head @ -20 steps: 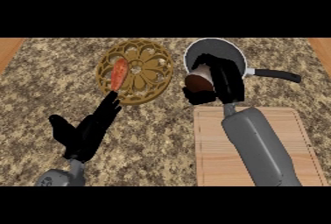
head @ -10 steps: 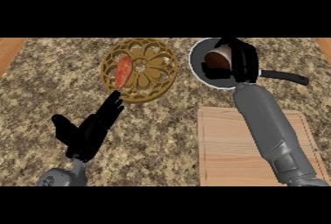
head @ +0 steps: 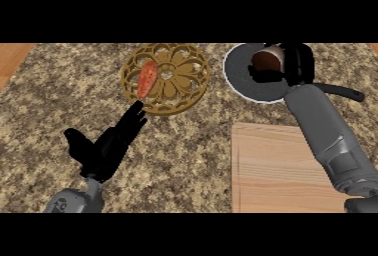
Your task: Pick the cupcake from the cutting board and place it in the pan
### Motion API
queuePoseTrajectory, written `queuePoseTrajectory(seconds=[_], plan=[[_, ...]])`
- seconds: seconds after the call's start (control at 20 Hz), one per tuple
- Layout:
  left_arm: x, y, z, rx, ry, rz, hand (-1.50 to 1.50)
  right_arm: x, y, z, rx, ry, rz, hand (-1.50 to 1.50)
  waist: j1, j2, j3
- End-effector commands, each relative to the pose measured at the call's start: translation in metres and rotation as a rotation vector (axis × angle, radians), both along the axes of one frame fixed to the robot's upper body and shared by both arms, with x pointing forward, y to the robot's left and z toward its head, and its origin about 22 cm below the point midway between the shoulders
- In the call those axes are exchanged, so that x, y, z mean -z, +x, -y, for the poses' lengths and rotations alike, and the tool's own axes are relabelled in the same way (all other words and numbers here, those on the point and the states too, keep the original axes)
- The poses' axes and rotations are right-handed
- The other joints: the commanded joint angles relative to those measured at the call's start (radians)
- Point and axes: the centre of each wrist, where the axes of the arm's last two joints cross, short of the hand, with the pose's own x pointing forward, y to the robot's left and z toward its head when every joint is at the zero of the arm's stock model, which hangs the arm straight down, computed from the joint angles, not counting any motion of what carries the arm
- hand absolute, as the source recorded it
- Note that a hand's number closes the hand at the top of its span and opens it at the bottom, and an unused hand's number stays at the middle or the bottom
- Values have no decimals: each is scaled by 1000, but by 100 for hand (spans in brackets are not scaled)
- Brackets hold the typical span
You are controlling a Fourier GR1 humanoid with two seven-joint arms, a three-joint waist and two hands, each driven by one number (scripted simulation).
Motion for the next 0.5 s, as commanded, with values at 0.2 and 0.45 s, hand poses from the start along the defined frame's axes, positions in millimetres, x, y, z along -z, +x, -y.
queuePoseTrajectory(seconds=[0.2,0.45], plan=[[-11,8,7,40,-9,10,0,11,-2,22,24,-51,-244,-150,33,16,3],[-14,3,3,42,7,14,0,0,2,21,-87,179,-146,-150,29,10,7]])
